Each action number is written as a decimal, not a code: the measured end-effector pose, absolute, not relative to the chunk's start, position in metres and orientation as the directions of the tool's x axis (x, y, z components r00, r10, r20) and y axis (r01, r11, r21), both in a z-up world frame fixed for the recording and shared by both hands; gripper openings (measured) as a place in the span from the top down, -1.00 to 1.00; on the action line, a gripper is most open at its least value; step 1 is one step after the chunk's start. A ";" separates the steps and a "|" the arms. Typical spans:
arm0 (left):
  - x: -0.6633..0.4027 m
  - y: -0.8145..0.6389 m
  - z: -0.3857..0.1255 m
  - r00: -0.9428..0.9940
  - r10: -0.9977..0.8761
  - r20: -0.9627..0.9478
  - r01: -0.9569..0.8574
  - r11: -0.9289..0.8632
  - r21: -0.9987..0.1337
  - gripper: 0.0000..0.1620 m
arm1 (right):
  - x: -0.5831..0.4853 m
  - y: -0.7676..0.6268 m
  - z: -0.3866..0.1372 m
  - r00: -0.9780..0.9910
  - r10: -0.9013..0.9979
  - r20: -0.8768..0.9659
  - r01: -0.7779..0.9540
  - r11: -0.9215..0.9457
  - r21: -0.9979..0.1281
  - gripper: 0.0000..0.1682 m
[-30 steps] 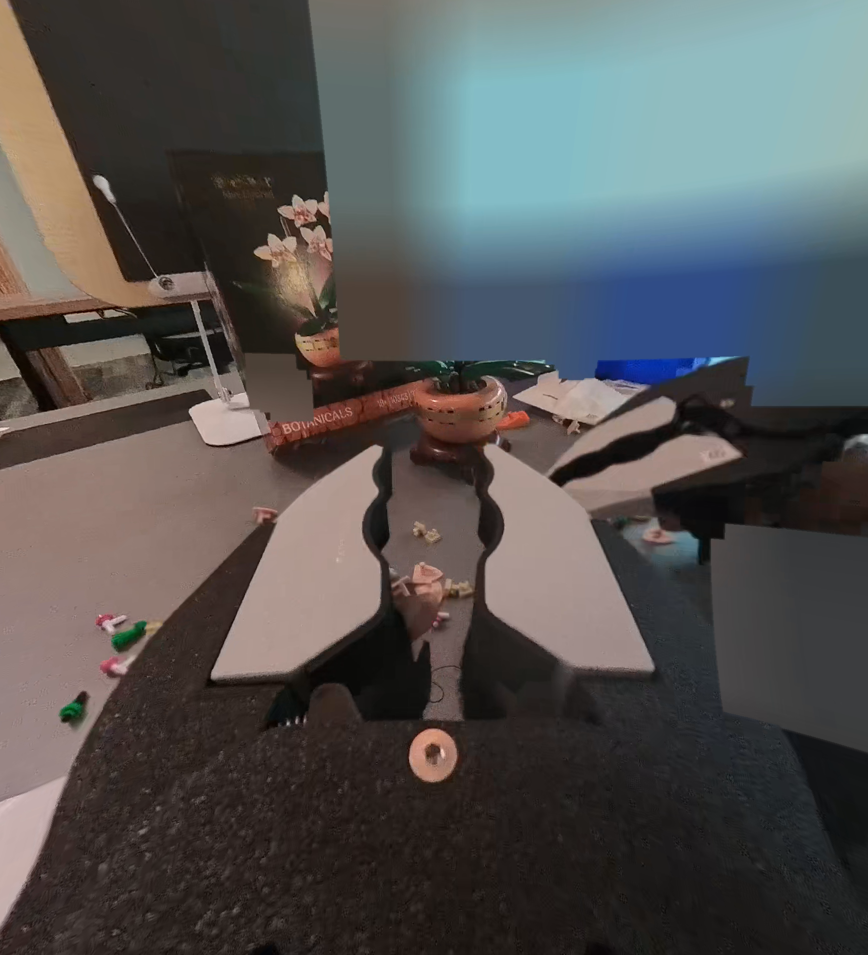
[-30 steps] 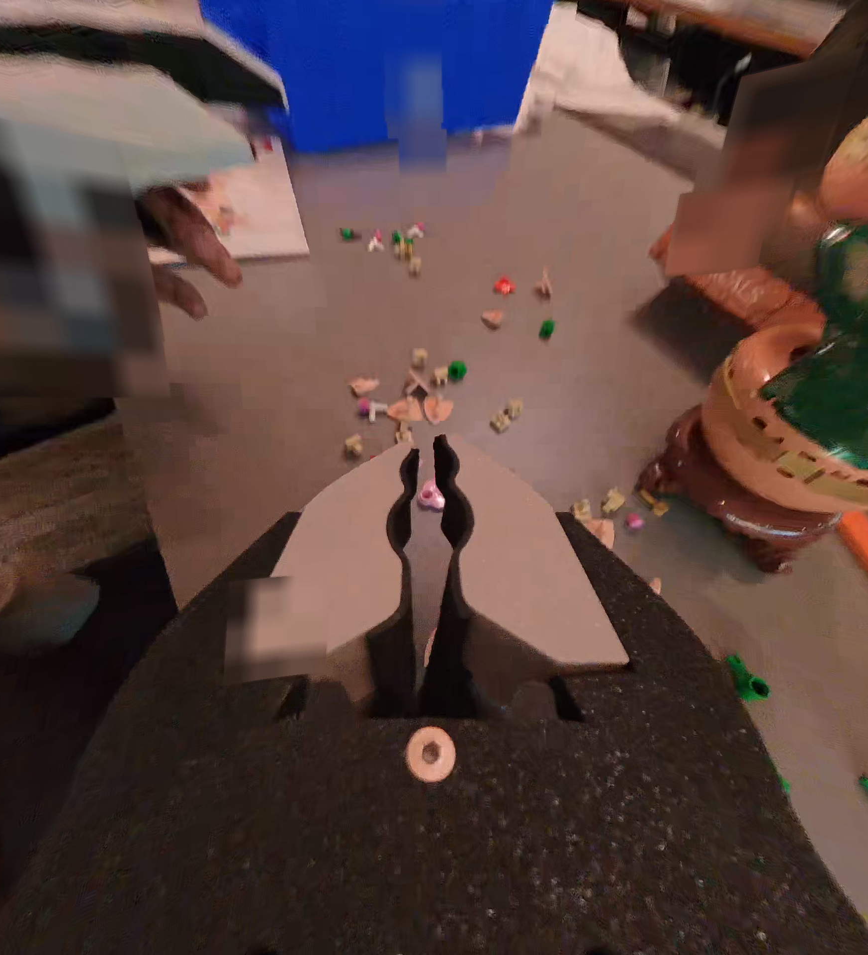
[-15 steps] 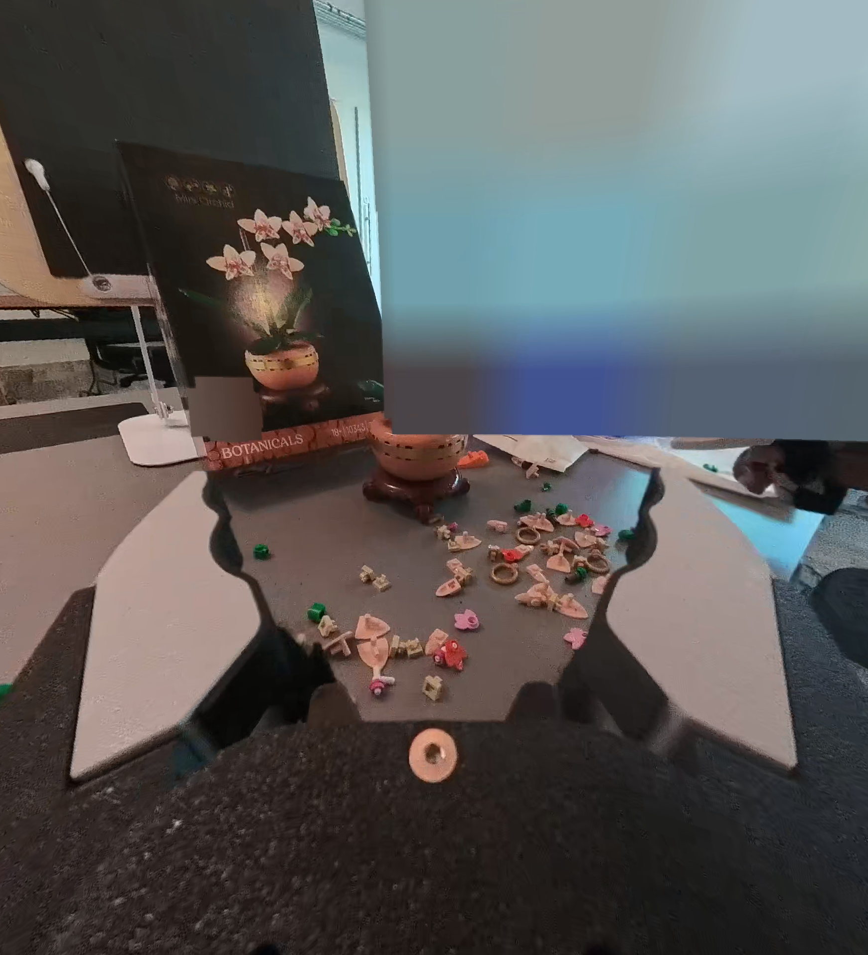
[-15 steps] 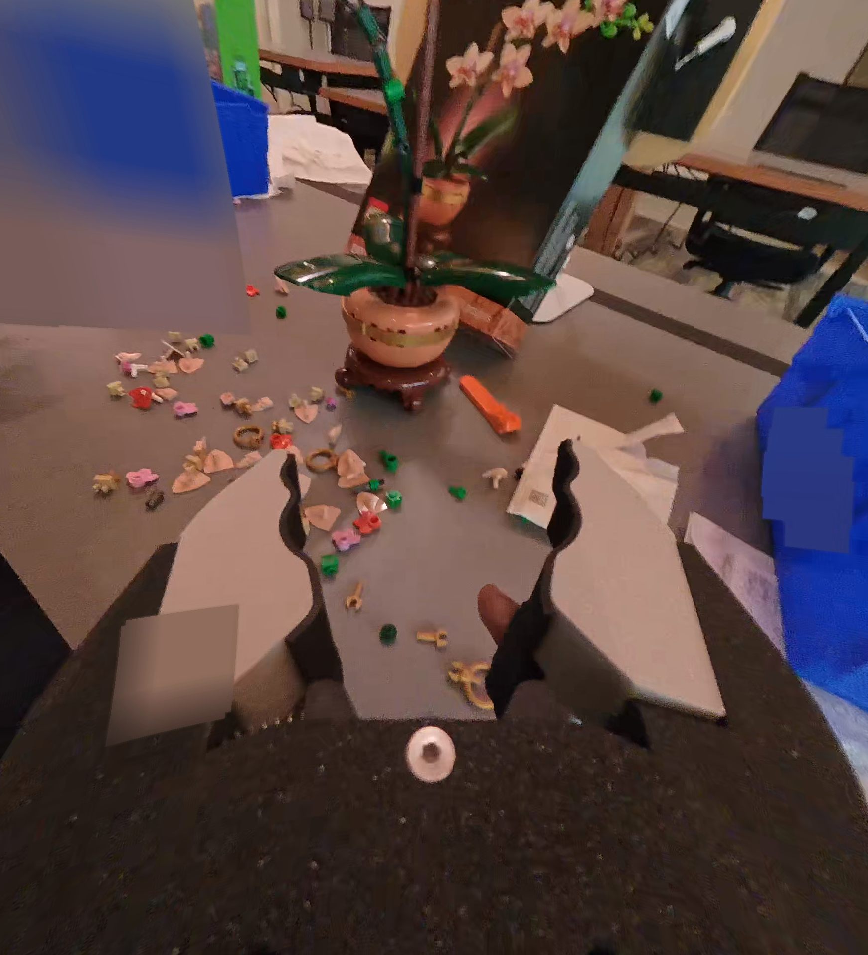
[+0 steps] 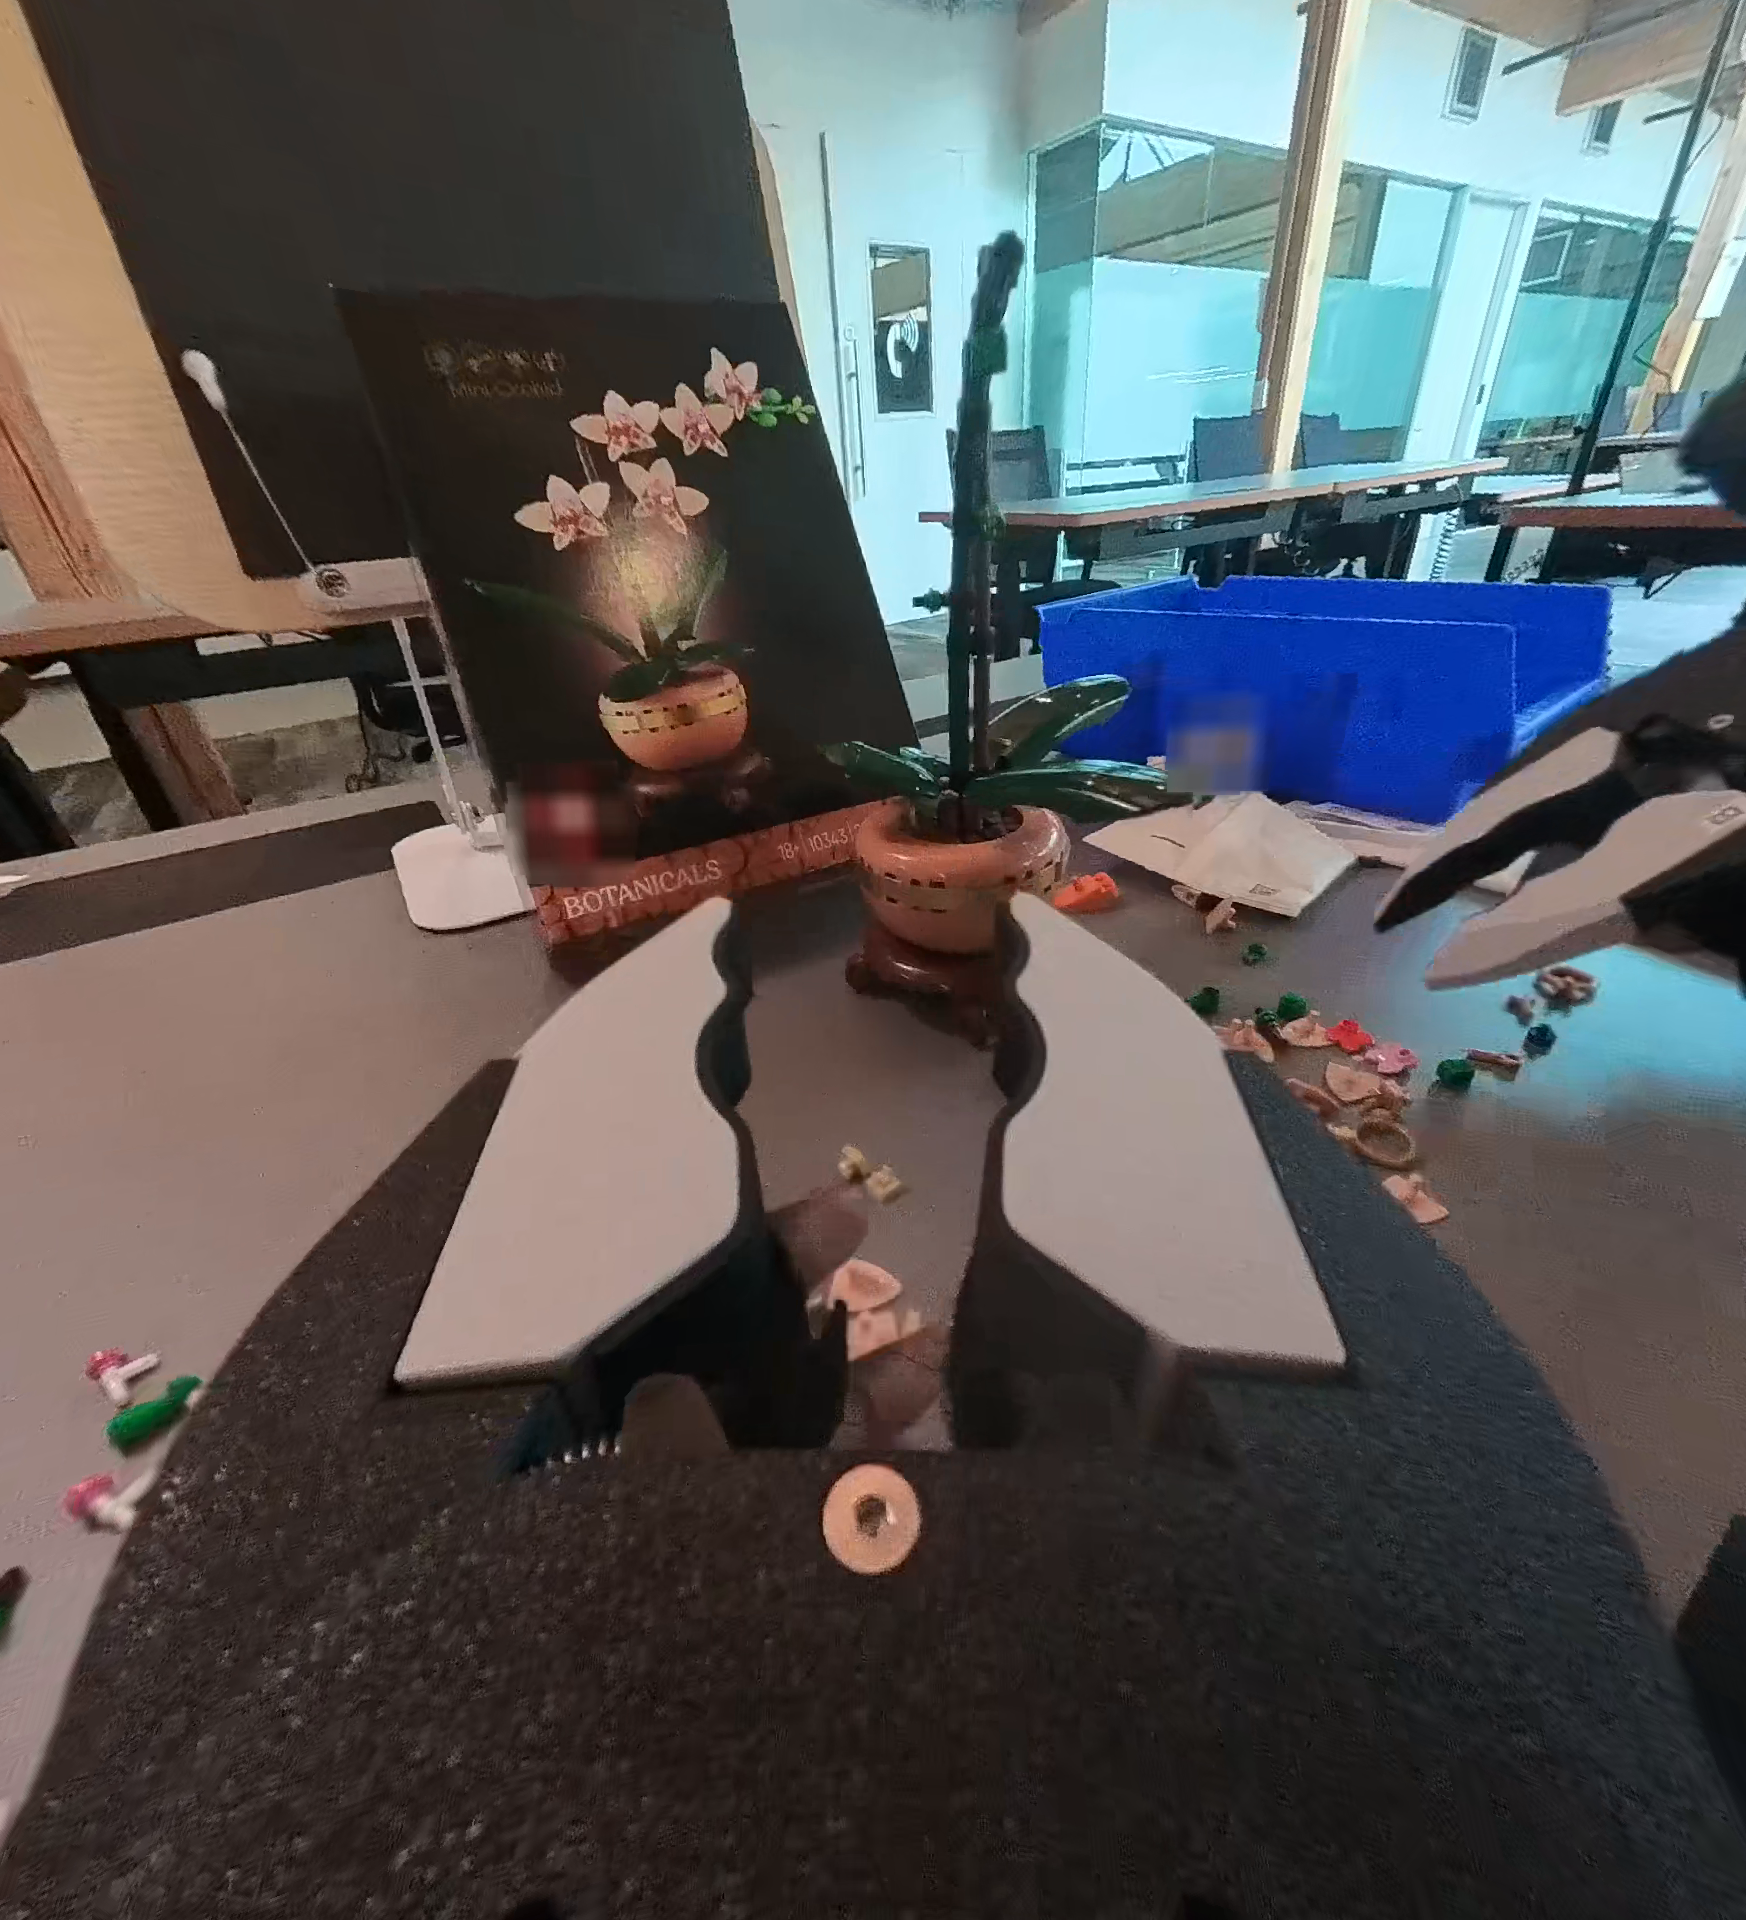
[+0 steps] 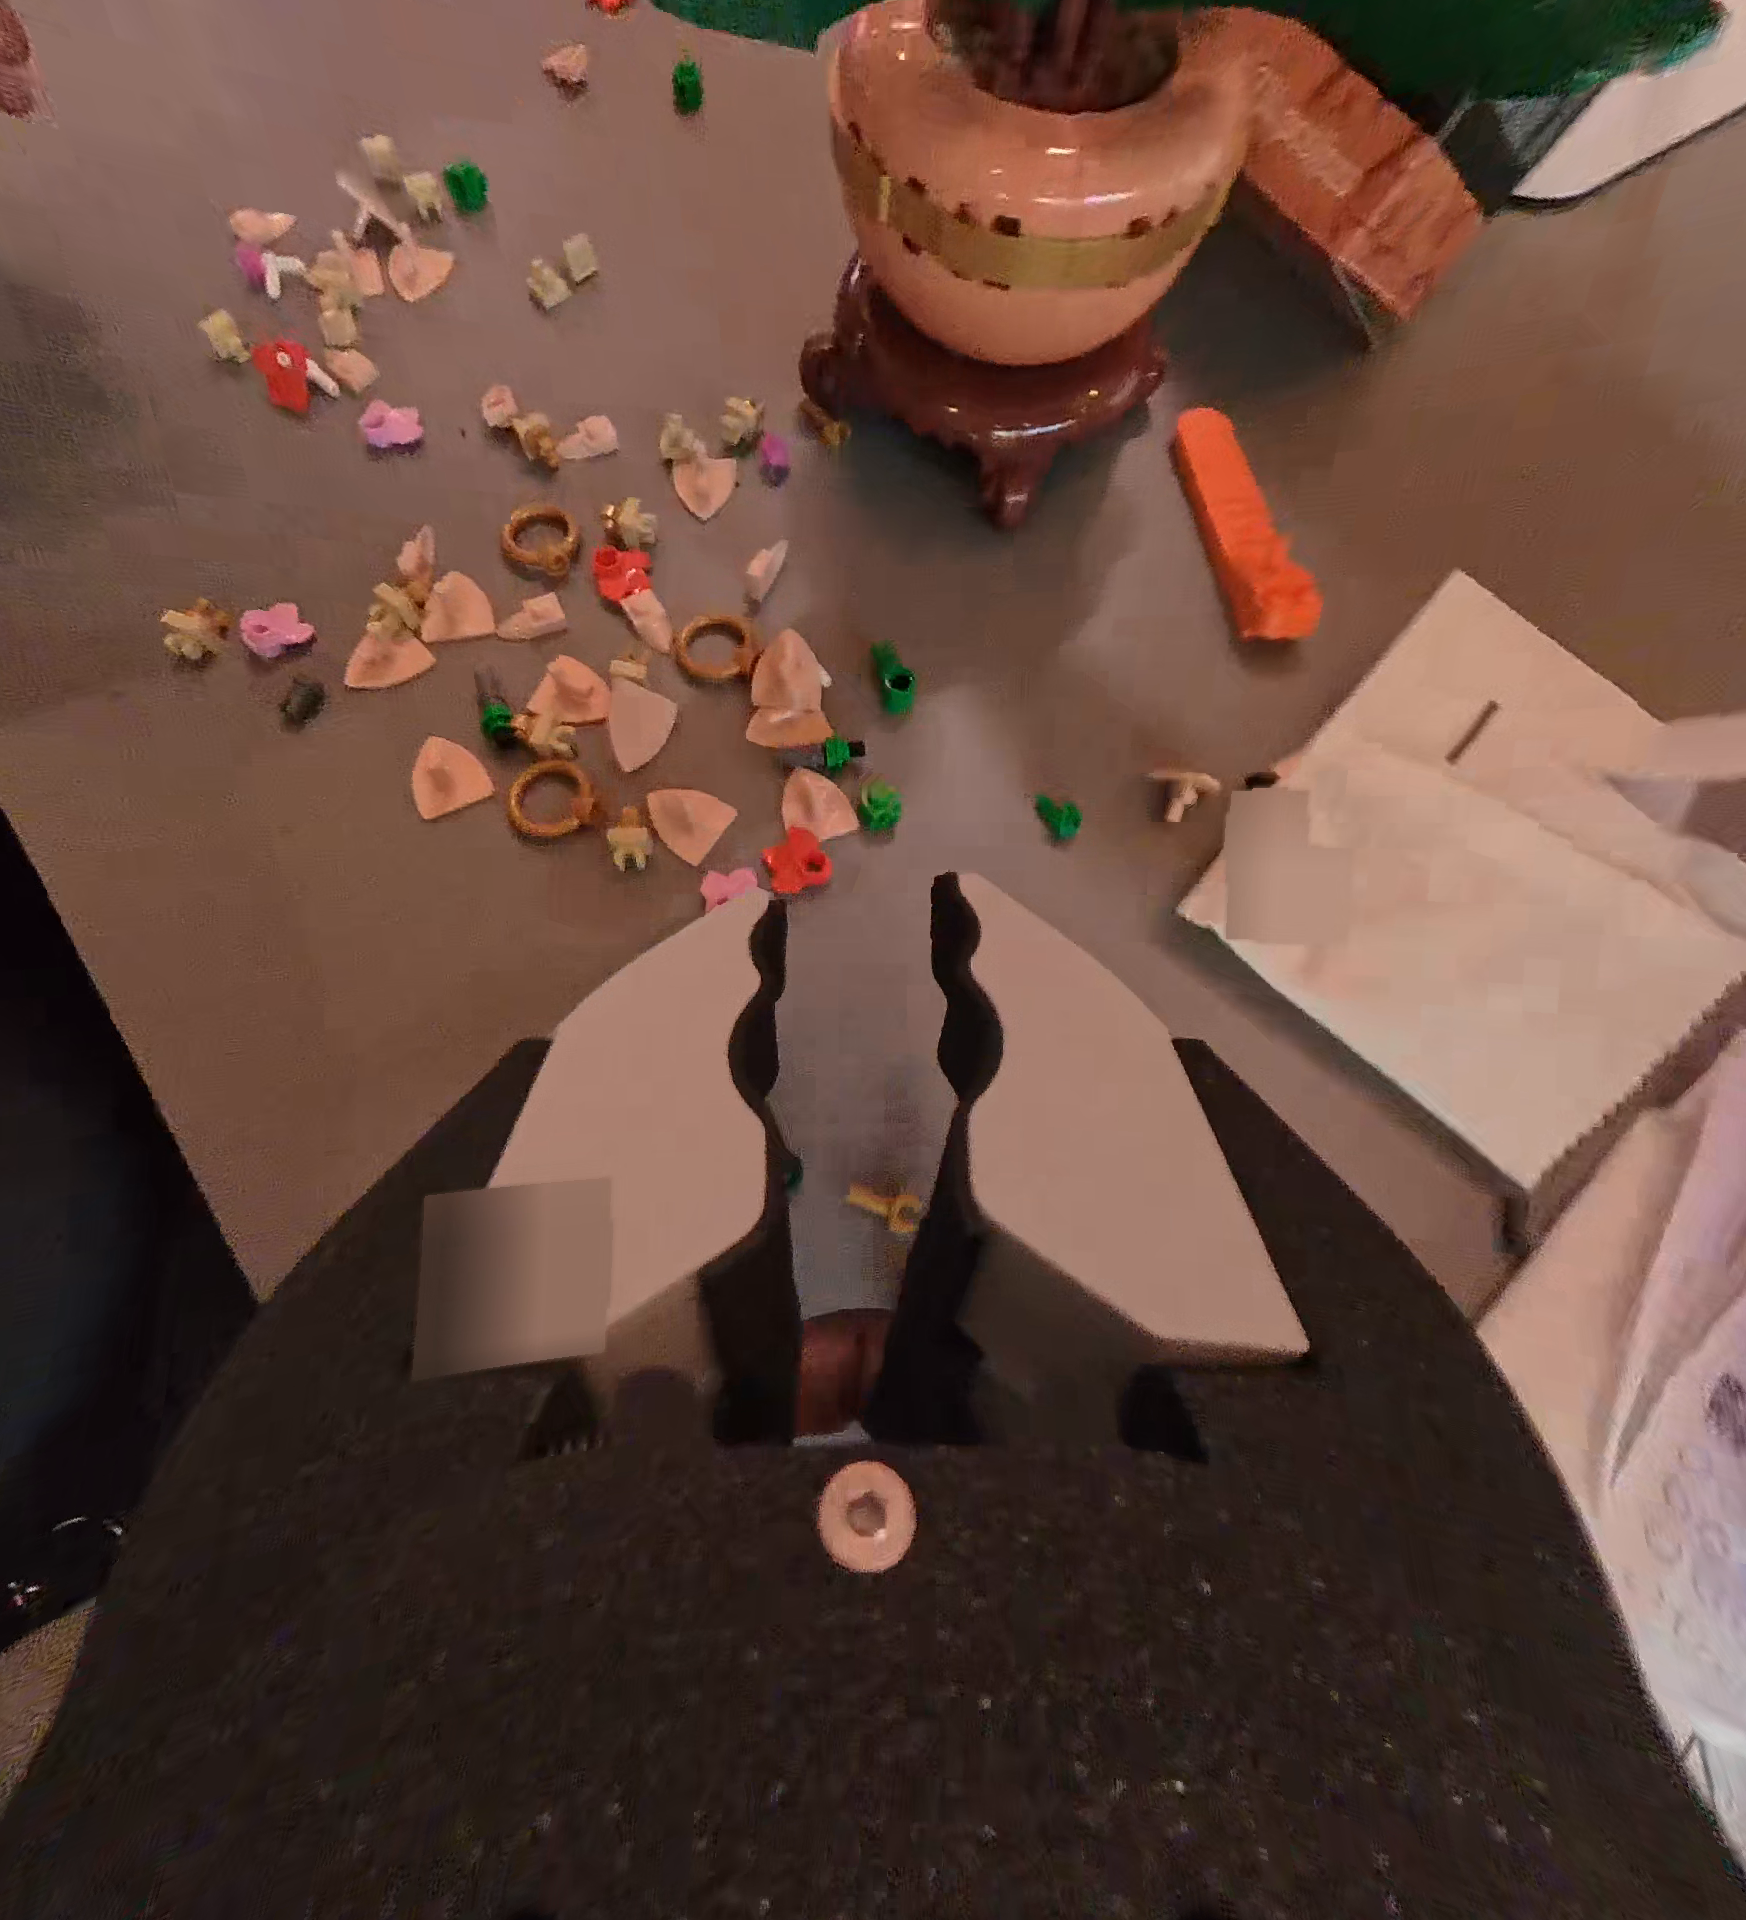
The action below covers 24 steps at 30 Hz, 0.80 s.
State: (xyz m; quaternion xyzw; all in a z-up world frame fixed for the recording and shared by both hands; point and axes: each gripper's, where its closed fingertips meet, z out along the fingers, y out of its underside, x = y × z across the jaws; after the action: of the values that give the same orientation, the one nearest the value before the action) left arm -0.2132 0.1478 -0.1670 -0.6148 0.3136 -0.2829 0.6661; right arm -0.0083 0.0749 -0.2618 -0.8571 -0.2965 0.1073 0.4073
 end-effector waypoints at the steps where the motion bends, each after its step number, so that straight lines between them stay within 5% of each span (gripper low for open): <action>1: -0.211 0.148 -0.169 0.645 -0.762 -0.066 -0.014 0.075 -0.997 0.46 | -0.013 0.083 -0.266 0.779 0.625 0.061 0.454 -0.494 -0.742 0.68; 11: -0.200 0.136 -0.187 0.591 -0.793 -0.149 -0.112 0.102 -0.988 0.44 | -0.040 0.112 -0.289 0.588 0.802 -0.107 0.581 -0.510 -0.634 0.75; 14: -0.202 0.136 -0.188 0.590 -0.794 -0.149 -0.117 0.098 -0.988 0.42 | -0.044 0.111 -0.289 0.579 0.806 -0.121 0.564 -0.503 -0.655 0.95; 20: -0.201 0.126 -0.190 0.546 -0.832 -0.096 -0.090 0.056 -0.994 0.43 | -0.044 0.111 -0.274 0.629 0.775 -0.055 0.480 -0.444 -0.757 0.99; 24: -0.195 0.115 -0.196 0.499 -0.859 -0.118 -0.122 0.065 -0.990 0.43 | -0.050 0.093 -0.272 0.467 0.882 0.071 0.627 -0.273 -0.729 0.91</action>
State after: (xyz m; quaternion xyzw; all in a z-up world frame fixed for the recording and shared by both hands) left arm -0.1950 0.1155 -0.1958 -0.6136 0.3995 -0.3017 0.6106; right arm -0.0503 0.0934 -0.2723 -0.7778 -0.4850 0.1775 0.3582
